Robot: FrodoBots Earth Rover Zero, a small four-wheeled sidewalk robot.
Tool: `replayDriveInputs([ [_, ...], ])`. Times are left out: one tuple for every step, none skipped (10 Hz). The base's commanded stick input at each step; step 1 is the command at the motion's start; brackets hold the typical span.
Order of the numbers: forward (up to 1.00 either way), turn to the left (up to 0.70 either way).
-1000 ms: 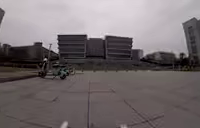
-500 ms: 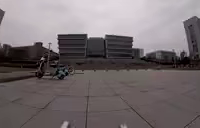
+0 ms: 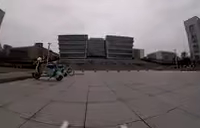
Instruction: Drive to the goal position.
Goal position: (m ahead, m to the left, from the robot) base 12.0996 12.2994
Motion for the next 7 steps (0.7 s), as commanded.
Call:
replayDriveInputs([
  [0.70, 0.18],
  [0.70, 0.09],
  [0.70, 0.00],
  [0.70, 0.00],
  [0.70, 0.00],
  [0.70, 0.00],
  [0.70, 0.00],
])
